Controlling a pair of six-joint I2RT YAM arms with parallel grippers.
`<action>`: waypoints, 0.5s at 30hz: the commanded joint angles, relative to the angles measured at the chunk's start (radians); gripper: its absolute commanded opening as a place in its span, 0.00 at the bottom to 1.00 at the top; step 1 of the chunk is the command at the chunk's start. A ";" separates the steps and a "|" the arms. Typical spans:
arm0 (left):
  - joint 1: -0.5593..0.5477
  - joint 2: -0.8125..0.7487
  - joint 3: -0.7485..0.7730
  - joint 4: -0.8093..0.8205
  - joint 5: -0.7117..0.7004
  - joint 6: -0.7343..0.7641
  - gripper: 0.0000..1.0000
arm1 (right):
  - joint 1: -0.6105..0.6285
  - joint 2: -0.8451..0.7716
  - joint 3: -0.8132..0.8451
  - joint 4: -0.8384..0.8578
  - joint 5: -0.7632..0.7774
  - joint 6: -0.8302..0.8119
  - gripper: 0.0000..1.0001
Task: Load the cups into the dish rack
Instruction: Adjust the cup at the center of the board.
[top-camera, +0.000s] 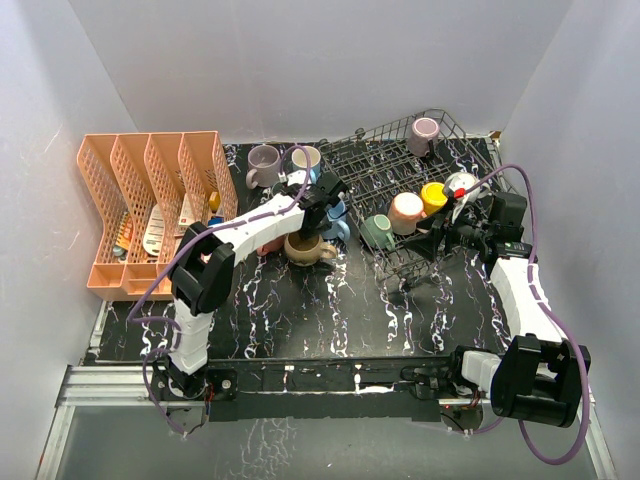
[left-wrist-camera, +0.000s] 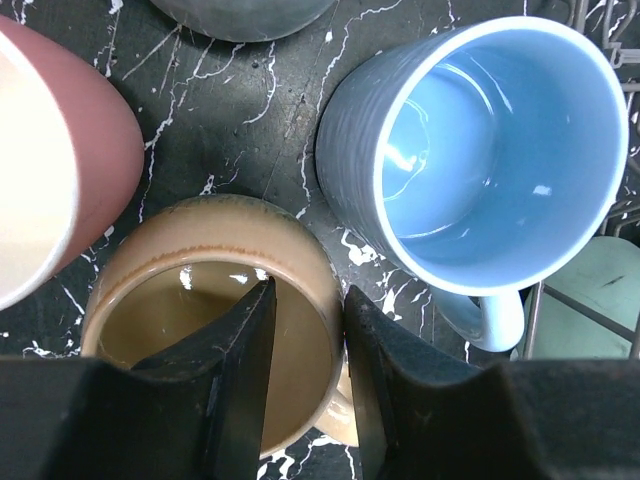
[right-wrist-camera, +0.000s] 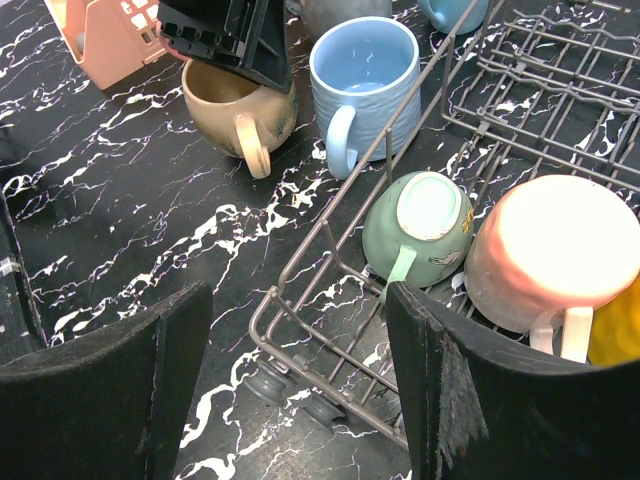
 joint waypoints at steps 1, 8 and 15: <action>0.002 0.006 0.019 -0.020 0.012 -0.007 0.32 | -0.004 -0.023 0.010 0.018 -0.005 -0.014 0.72; -0.020 -0.022 -0.035 0.022 0.031 0.085 0.25 | -0.004 -0.023 0.010 0.016 -0.005 -0.016 0.72; -0.114 -0.077 -0.099 0.018 -0.011 0.205 0.17 | -0.004 -0.020 0.008 0.017 -0.005 -0.017 0.72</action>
